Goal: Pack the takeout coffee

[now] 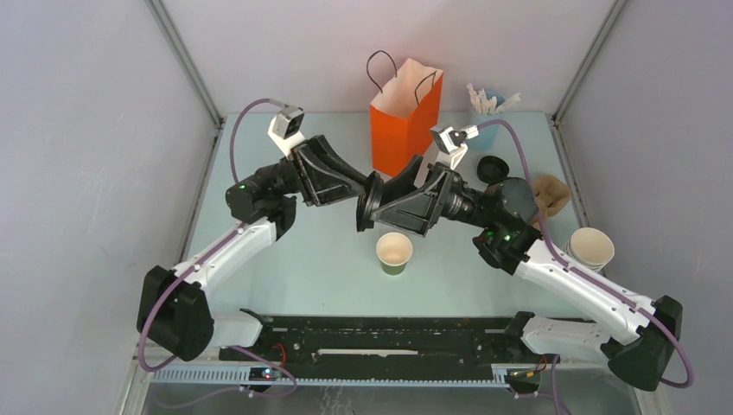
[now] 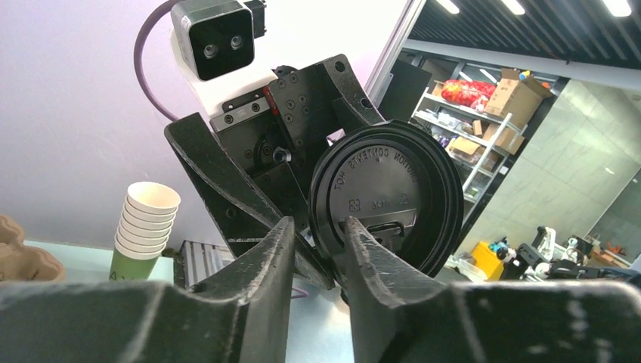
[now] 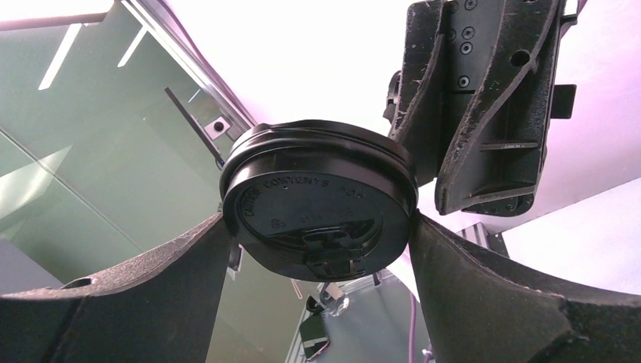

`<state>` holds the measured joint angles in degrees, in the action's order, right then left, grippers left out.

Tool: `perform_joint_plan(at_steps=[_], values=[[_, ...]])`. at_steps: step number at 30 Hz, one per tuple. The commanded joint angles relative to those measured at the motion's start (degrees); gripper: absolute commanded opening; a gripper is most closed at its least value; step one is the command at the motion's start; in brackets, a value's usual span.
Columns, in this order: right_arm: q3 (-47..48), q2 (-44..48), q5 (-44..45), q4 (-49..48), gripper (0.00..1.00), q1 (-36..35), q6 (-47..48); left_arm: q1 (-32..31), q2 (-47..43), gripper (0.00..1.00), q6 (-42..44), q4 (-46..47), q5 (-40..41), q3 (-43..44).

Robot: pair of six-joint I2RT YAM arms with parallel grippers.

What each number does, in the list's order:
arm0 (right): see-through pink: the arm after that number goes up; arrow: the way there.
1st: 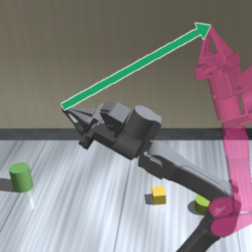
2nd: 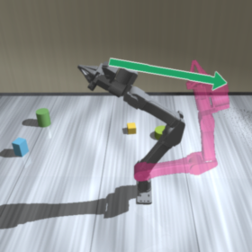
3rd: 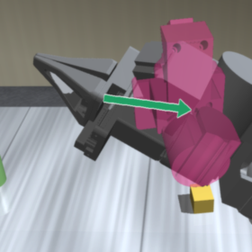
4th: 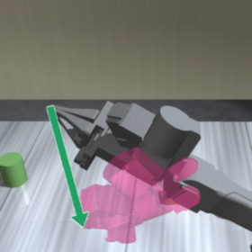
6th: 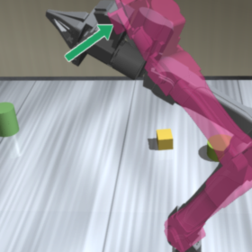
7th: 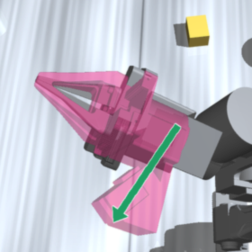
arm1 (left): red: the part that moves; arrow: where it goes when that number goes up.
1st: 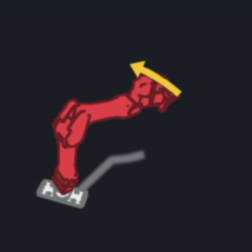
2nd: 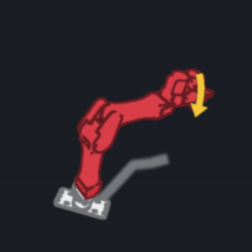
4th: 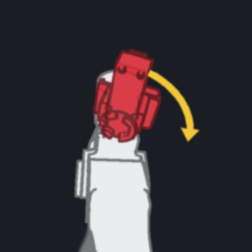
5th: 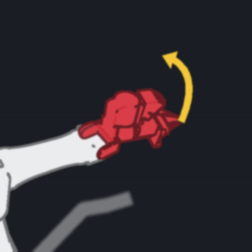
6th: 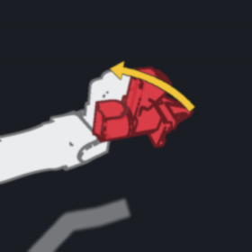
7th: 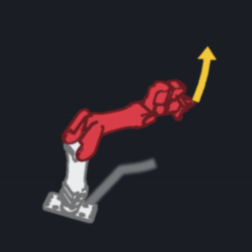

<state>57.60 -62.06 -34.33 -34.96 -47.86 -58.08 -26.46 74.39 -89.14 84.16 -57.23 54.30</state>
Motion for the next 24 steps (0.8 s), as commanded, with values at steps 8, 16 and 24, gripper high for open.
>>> perform_joint_plan(at_steps=[8,16,24], values=[[2.36,2.93,0.81,3.75,0.89,0.77,2.03,4.41,-0.64,0.76,0.11,2.86,0.36,-1.13],[2.39,10.38,2.98,25.6,0.89,4.43,13.11,15.6,-2.04,1.0,0.72,0.65,2.03,-1.36],[3.65,13.7,19.81,63.12,0.87,5.86,30.82,22.31,-10.95,1.0,33.01,-48.28,10.82,0.07]])
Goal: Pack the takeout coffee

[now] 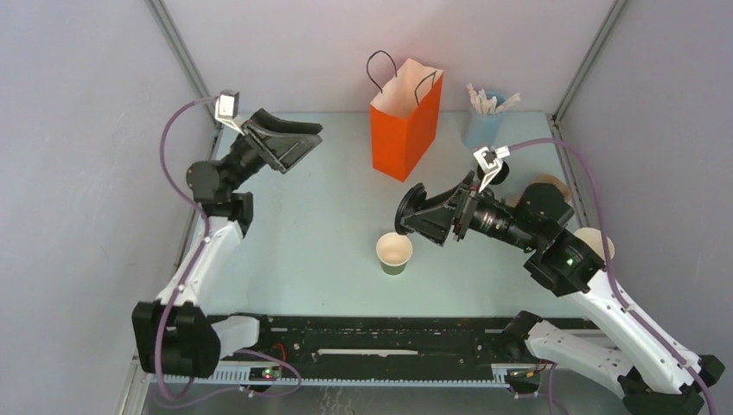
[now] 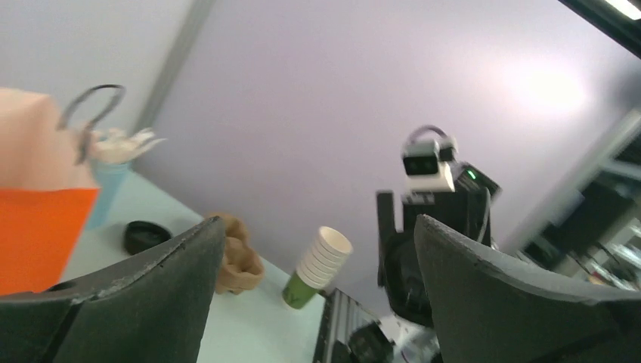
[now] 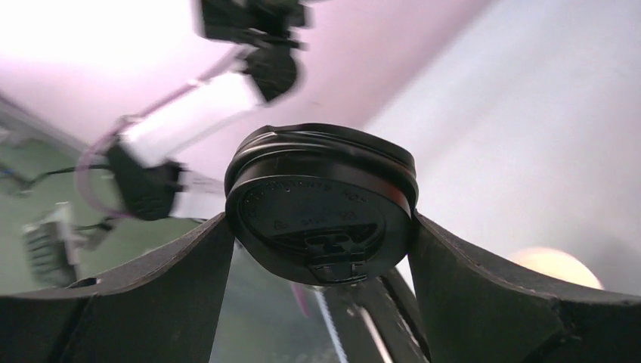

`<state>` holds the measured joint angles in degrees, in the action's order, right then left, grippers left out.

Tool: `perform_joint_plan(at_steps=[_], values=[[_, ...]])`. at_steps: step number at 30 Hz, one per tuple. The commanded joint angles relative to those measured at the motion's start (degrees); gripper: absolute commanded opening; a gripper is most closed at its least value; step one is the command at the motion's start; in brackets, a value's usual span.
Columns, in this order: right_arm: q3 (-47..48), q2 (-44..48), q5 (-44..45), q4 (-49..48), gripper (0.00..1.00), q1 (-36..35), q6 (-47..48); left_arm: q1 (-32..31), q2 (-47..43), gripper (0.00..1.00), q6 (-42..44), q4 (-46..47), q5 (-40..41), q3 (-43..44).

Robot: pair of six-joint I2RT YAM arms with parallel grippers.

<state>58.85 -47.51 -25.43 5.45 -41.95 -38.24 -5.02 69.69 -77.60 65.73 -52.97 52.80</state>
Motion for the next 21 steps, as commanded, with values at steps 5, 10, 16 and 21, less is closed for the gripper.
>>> perform_joint_plan(at_steps=[5,10,16,21], values=[[5.76,-7.37,19.1,35.56,0.86,-2.6,15.97,0.53,-9.39,1.0,40.46,-63.06,20.85,8.74],[13.01,-19.05,24.92,45.6,0.85,-5.32,19.58,0.53,-9.34,1.0,40.53,-64.59,21.14,9.35],[20.68,-30.31,28.34,52.14,0.85,-7.69,21.19,0.51,-9.0,1.0,39.6,-64.68,21.08,9.34],[26.94,-37.8,26.91,55.2,0.86,-8.64,22.72,0.53,-9.05,1.0,39.29,-64.68,20.67,9.48]])
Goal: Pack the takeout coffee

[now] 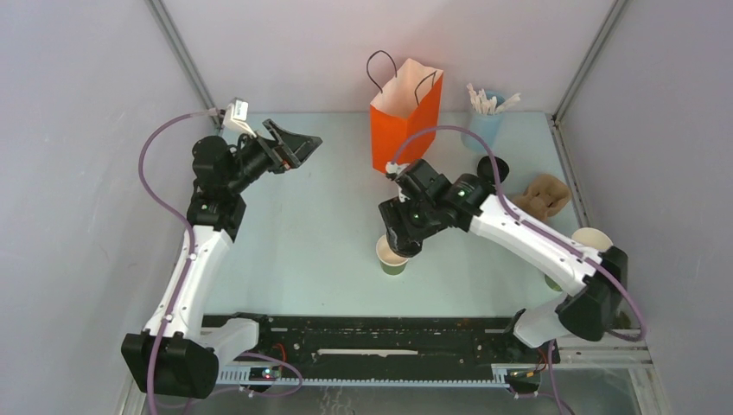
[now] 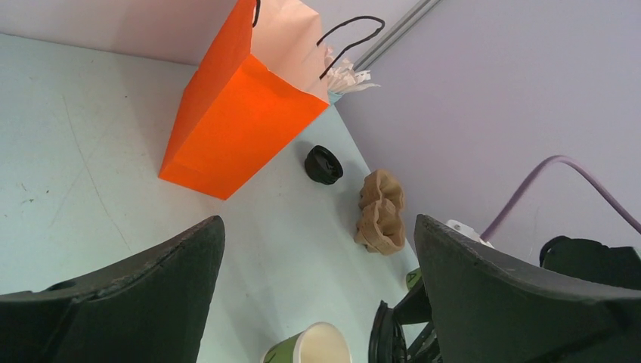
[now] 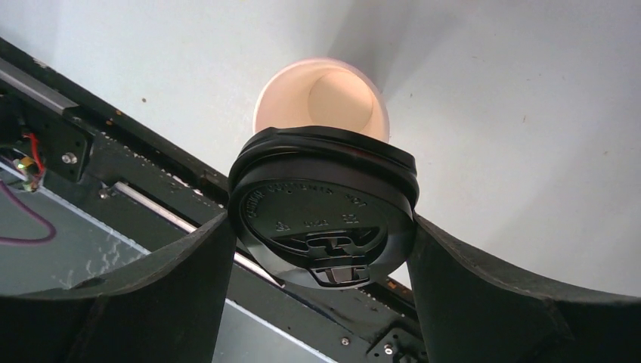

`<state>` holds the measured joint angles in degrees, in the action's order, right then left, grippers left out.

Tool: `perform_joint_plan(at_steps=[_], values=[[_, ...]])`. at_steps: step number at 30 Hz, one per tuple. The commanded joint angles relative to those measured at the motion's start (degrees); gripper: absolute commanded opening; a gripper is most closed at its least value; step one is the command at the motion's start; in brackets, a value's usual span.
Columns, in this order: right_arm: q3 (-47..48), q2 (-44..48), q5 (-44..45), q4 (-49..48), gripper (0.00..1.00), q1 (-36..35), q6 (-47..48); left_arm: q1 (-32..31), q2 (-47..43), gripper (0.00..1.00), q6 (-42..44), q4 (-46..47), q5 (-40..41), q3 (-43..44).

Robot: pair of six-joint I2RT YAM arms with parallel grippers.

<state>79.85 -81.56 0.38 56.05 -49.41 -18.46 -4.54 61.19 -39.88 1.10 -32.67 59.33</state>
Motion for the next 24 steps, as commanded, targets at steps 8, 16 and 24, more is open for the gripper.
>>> perform_joint_plan(at_steps=[8,16,24], values=[[11.97,-13.67,0.72,8.69,0.86,-3.04,4.73,0.05,-0.02,1.0,0.95,-0.05,-0.53,3.07],[13.2,-17.03,-1.41,8.67,0.87,-3.35,5.31,0.01,-0.19,1.0,0.6,0.04,-1.21,3.27],[14.41,-19.69,-0.86,9.06,0.88,-2.98,5.71,0.01,-0.19,1.0,0.34,0.22,-1.76,3.34]])
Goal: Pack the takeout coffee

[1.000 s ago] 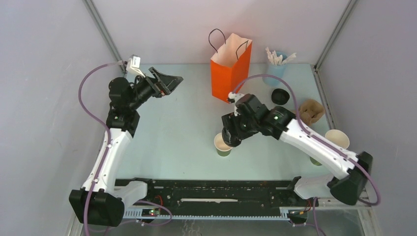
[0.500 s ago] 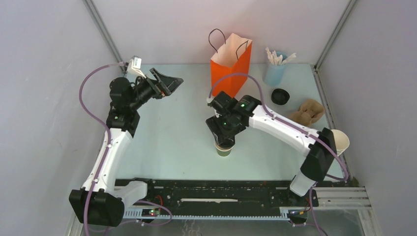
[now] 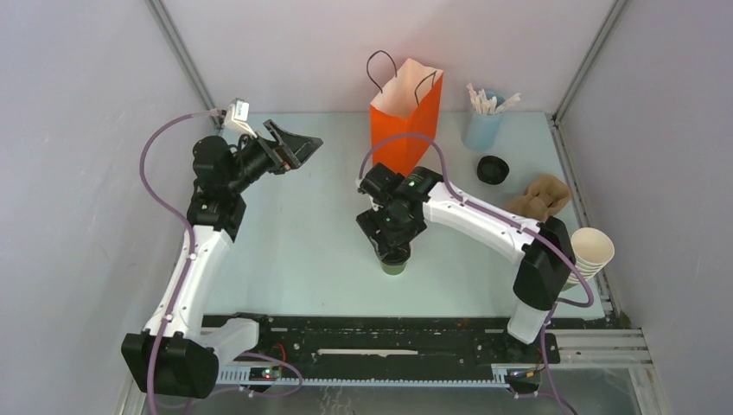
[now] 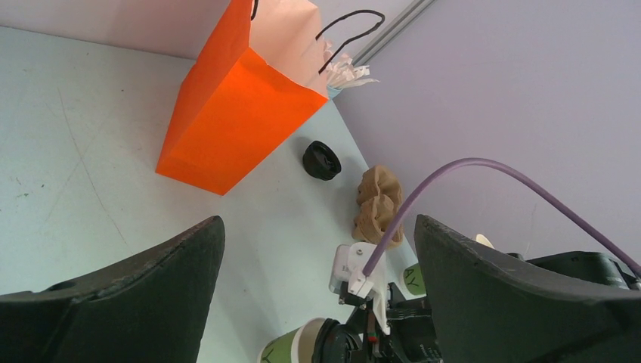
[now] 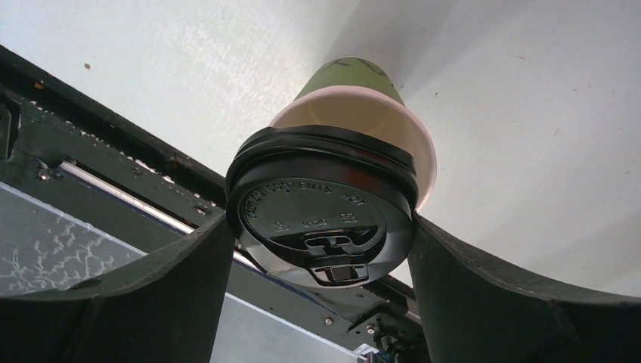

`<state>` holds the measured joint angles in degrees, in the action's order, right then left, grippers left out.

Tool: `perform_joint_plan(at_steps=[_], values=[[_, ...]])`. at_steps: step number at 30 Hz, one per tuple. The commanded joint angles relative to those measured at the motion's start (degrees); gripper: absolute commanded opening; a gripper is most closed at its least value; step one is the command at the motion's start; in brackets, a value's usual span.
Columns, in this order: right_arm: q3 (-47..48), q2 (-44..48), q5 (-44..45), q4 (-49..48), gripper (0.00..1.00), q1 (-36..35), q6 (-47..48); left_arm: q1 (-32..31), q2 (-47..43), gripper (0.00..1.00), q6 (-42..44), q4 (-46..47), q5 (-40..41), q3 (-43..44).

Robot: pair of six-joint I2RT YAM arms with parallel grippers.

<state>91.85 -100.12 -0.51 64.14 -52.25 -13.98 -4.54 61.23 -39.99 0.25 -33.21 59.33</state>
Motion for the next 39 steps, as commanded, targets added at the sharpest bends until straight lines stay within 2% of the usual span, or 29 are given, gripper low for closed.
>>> perform_joint_plan(at_steps=[1,39], values=[[2.52,-1.29,0.01,1.02,0.88,-0.06,1.23,0.03,-0.26,1.0,0.44,1.2,-1.24,3.34],[1.84,-3.14,0.51,0.21,0.93,1.89,2.46,0.0,-0.32,1.0,-0.12,1.75,-2.1,3.25]])
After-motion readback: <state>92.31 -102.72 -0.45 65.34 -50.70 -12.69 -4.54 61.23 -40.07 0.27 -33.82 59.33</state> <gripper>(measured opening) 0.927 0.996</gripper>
